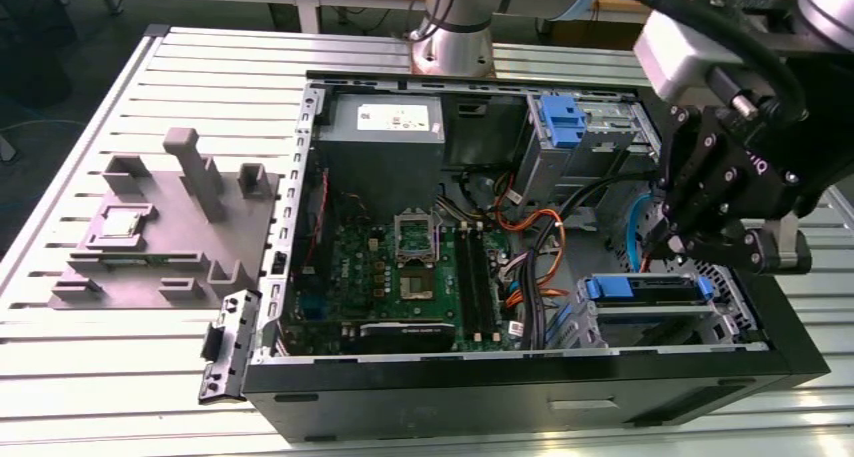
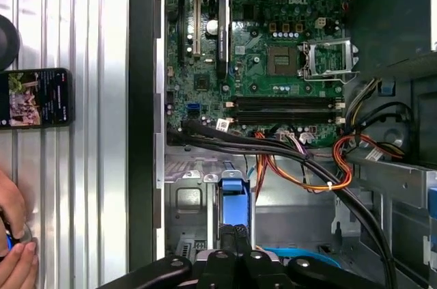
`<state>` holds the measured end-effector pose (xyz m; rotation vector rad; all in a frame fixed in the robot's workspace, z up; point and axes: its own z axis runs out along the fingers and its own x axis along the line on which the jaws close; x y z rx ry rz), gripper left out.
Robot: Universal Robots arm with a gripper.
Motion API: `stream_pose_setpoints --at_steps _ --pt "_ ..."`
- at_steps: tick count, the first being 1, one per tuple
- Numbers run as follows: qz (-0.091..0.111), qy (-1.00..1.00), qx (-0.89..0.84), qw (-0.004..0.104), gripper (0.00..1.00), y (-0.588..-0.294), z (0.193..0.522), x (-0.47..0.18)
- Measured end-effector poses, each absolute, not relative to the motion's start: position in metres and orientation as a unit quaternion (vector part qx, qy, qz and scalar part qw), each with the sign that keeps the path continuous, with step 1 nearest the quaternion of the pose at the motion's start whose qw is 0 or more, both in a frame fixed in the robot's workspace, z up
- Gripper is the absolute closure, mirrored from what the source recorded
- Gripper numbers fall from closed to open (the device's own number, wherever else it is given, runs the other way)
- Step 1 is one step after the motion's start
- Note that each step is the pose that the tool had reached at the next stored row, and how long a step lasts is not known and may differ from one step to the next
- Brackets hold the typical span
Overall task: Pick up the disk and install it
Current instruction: 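Insert the disk into the insertion slot, then insert the first disk wire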
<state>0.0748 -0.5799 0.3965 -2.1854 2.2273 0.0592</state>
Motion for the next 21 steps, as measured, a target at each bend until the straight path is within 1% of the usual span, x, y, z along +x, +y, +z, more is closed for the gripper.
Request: stream_pose_setpoints --at_steps 1,10,21 --pt "0.019 0.714 -0.7 0.01 0.9 -0.58 0.395 0.075" --pt "0.019 0.714 -0.7 0.011 0.9 -0.581 0.379 0.075" --pt "0.018 0.714 -0.7 0.012 0.9 -0.581 0.378 0.075"
